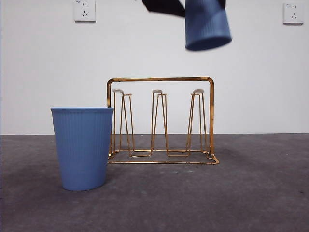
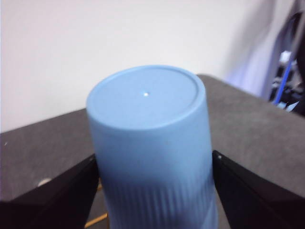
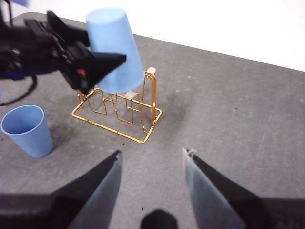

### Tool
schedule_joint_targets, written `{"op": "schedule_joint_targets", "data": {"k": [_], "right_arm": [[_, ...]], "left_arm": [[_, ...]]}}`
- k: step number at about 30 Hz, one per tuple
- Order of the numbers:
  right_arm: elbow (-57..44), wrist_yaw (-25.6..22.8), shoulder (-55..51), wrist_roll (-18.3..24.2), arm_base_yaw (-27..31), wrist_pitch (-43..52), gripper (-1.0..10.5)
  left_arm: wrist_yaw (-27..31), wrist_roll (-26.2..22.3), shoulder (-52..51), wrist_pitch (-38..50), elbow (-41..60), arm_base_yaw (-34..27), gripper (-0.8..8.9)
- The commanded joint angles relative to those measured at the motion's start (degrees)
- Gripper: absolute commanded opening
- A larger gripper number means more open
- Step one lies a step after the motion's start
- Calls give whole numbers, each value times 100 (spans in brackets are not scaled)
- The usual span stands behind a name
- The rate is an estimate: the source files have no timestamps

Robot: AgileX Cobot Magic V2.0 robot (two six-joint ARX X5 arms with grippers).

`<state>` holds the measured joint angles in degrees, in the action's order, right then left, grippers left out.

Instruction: Pick up cup 1,put cup 1 in the cup rack,pick up cup 2,put cup 2 in the cup rack

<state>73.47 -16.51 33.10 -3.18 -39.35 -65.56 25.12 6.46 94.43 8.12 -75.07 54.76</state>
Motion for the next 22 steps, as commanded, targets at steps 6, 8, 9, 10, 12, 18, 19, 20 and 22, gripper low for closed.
{"op": "schedule_joint_targets", "data": {"k": [6,8,9,10,12,18,19,20,22], "right_arm": [[-44,-111,-13,-15,-7,33,219],[-44,-111,-13,9,-4,31,219],[-46,-111,-13,24,-7,22,219],[-46,-111,-13,22,-4,2,219],[-44,-111,-13,24,-4,-46,219],[-46,-111,-13,24,-4,-61,219],[-44,-111,-13,24,-7,-57,219],[-44,-109,-13,24,-7,-55,219],[-44,-109,-13,24,-7,-48,219]], "left_arm": [[72,214,494,140,-7,-57,-6],[197,236,579,140,-7,-74,-6],[219,236,599,129,-7,-83,-6],[216,240,619,129,-7,-109,-6],[219,254,658,151,-7,-118,-6],[210,367,691,175,-7,-225,-6],[208,398,695,175,-7,-225,-6],[212,402,695,175,-7,-229,-6],[212,402,708,175,-7,-247,-6]]}}
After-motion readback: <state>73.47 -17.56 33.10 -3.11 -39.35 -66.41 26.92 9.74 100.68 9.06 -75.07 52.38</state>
